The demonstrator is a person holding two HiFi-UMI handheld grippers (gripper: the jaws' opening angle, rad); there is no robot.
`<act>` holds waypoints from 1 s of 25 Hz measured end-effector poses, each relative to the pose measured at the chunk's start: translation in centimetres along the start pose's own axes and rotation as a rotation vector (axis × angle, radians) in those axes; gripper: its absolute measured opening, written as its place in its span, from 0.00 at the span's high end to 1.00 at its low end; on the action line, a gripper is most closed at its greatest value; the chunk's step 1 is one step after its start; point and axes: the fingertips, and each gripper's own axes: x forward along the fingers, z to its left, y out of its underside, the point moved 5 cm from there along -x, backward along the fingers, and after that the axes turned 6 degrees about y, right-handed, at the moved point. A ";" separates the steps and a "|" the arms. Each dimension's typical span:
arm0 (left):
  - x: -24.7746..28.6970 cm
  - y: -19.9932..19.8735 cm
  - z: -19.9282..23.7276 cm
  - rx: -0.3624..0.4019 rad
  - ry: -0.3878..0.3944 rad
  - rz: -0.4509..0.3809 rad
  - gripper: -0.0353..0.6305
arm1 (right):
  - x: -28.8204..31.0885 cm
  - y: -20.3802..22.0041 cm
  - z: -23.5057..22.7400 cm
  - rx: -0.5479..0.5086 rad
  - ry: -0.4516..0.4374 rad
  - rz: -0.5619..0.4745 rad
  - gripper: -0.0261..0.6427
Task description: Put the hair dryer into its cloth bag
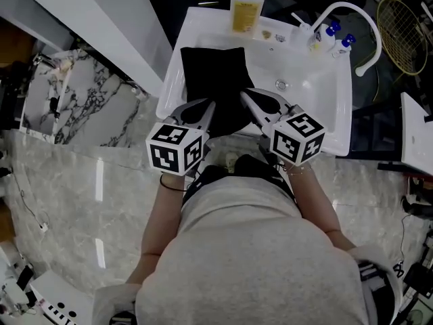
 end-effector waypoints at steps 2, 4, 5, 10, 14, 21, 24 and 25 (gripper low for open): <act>0.1 0.0 0.0 0.001 -0.006 0.005 0.93 | 0.3 0.0 0.3 -0.016 -0.017 0.009 0.96; 0.1 -0.1 0.0 0.001 -0.005 0.003 0.93 | 0.5 0.1 0.6 -0.035 -0.033 0.022 0.96; 0.1 -0.1 0.1 -0.001 -0.005 0.002 0.93 | 0.6 0.1 0.7 -0.040 -0.038 0.027 0.96; 0.2 -0.3 0.3 0.003 0.003 0.003 0.93 | 0.9 0.2 0.8 -0.035 -0.058 0.042 0.96; 0.2 -0.2 0.4 0.003 0.012 0.006 0.93 | 1.1 0.3 1.2 -0.050 -0.084 0.057 0.96; 0.2 0.1 0.6 0.007 0.004 0.015 0.93 | 1.3 0.7 1.3 -0.084 -0.075 0.080 0.96; 0.1 0.2 0.6 0.002 0.014 0.015 0.93 | 1.4 0.9 1.3 -0.070 -0.061 0.088 0.96; 0.1 0.3 0.6 -0.001 0.017 0.016 0.93 | 1.5 1.2 1.4 -0.065 -0.057 0.093 0.96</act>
